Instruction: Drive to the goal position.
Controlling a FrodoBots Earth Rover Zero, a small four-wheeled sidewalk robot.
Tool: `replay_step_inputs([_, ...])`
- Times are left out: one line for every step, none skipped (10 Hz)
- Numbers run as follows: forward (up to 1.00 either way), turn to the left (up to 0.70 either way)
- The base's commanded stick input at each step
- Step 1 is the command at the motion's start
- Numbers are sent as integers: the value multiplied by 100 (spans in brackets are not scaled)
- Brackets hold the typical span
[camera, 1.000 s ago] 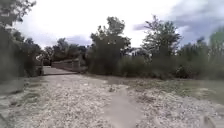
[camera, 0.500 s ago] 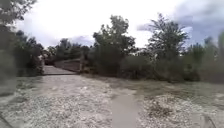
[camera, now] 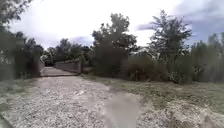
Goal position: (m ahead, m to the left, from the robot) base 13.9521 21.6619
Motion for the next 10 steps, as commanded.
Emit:
replay_step_inputs([70,0])
replay_step_inputs([70,33])
replay_step_inputs([70,35])
replay_step_inputs([70,35])
replay_step_inputs([70,35])
replay_step_inputs([70,35])
replay_step_inputs([70,7])
replay_step_inputs([70,0])
replay_step_inputs([70,0])
replay_step_inputs([70,0])
